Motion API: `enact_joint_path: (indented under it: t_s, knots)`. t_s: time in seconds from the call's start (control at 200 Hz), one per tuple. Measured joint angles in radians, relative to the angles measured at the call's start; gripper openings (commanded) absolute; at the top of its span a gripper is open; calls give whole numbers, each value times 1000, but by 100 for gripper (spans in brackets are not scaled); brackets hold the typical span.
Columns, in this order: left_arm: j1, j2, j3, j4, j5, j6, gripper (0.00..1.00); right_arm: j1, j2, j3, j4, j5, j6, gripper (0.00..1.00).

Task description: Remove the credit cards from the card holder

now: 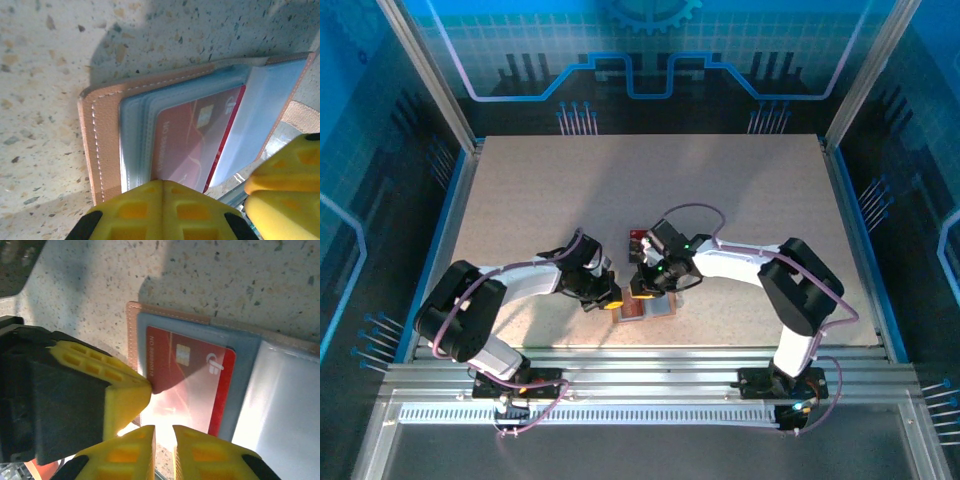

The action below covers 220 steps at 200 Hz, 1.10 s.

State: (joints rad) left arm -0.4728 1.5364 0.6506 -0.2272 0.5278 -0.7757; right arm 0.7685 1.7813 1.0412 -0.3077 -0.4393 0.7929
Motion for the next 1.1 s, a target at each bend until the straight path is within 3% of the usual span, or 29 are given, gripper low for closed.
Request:
enact_joint_path:
  t_s: [0.46, 1.101]
  knots:
    - [0, 0, 3, -6, -3, 0, 1, -4, 28, 0, 2, -6, -8, 26]
    - [-1, -42, 17, -48, -19, 18, 1, -3, 50, -7, -3, -14, -11, 26]
